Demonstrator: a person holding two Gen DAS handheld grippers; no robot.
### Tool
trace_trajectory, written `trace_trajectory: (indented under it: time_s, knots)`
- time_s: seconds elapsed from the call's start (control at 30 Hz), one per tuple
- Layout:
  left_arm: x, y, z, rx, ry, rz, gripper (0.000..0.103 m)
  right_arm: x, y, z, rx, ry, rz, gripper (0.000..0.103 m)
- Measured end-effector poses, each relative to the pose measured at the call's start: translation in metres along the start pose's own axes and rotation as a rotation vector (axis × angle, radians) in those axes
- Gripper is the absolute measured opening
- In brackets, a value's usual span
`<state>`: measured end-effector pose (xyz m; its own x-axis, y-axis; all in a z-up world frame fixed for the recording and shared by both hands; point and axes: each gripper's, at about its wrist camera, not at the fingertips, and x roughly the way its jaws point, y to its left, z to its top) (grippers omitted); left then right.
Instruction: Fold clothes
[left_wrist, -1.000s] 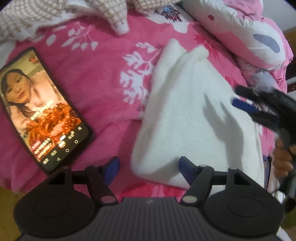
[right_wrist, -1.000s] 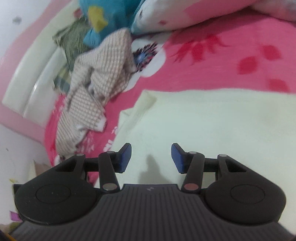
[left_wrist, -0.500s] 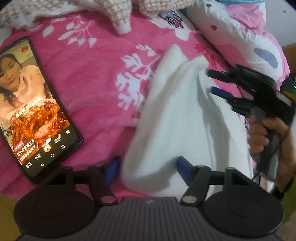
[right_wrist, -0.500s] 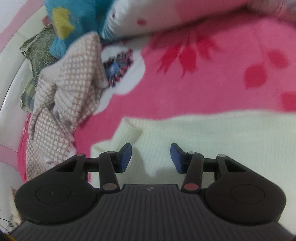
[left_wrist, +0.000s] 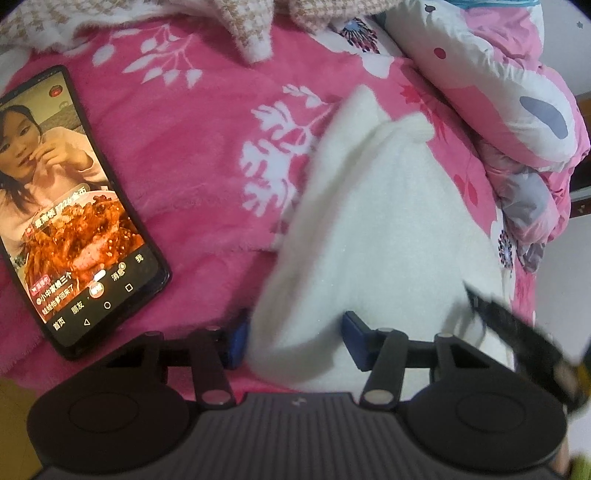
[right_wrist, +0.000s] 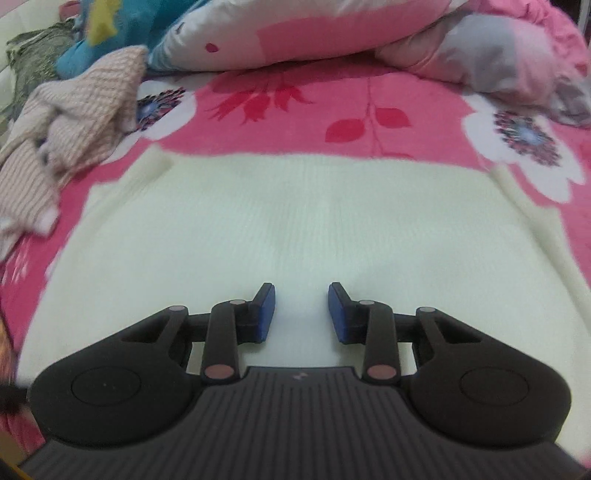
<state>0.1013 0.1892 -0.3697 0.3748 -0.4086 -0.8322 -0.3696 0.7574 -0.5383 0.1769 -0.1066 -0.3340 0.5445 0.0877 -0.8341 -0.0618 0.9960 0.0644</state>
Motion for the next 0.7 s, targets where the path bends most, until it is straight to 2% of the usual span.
trace_trajectory:
  time_s: [0.13,0.37,0.5,0.57,0.7]
  knots:
    - [0.0,-0.003,0.001,0.008,0.003,0.023,0.054,-0.025,0.007,-0.022,-0.054,0.017,-0.019,0.031]
    - [0.003,-0.015,0.0,0.031,-0.019,0.087,0.056,-0.06,0.01,-0.022,-0.139,0.027,0.028,0.031]
    - [0.005,-0.02,0.0,0.031,-0.031,0.109,0.056,-0.042,0.009,-0.03,-0.172,0.087,0.039,0.029]
    - [0.006,-0.023,-0.001,0.04,-0.038,0.118,0.056,-0.018,0.004,-0.021,-0.132,0.063,0.029,0.029]
    - [0.007,-0.027,-0.002,0.062,-0.056,0.125,0.059,0.032,-0.001,0.025,-0.01,-0.02,0.027,0.029]
